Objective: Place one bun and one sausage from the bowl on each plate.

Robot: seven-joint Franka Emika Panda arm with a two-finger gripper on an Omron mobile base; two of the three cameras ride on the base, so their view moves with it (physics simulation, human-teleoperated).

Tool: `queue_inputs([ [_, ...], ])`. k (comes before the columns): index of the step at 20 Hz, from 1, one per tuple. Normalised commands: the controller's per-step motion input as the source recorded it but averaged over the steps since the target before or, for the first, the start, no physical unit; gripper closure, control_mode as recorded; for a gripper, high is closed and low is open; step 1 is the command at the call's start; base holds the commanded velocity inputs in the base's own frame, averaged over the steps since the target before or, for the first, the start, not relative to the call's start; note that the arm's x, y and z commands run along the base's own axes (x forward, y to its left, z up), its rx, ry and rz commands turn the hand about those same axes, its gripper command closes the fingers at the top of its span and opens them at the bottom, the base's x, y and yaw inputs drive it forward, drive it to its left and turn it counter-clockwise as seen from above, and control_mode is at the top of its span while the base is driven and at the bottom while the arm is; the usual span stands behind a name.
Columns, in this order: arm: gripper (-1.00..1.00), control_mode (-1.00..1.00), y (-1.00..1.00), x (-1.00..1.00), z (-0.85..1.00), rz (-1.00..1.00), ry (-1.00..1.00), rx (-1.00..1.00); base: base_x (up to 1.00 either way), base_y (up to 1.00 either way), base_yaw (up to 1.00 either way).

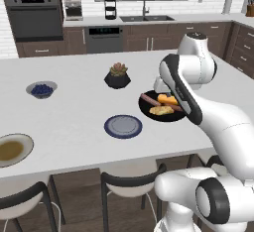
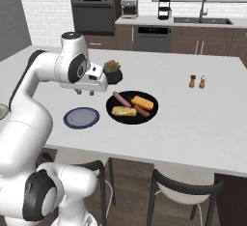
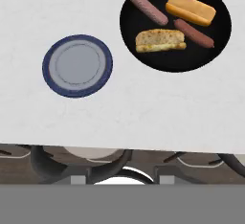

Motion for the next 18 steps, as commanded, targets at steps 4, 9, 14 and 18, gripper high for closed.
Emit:
queue_inputs([
  [4, -1.0, -1.0, -0.03, 0.0, -0.19, 0.0, 0.0, 0.0, 0.0, 0.0, 0.0],
  [9, -1.0, -1.0, -0.24, 0.23, -0.28, 0.0, 0.03, -0.01, 0.0, 0.0, 0.0],
  [14, -1.0, -1.0, -0.43, 0.67, -0.1, 0.0, 0.03, -0.01, 0.0, 0.0, 0.0],
  [18, -1.0, -1.0, -0.4, 0.9, -0.1, 0.0, 0.05, 0.0, 0.0, 0.0, 0.0],
])
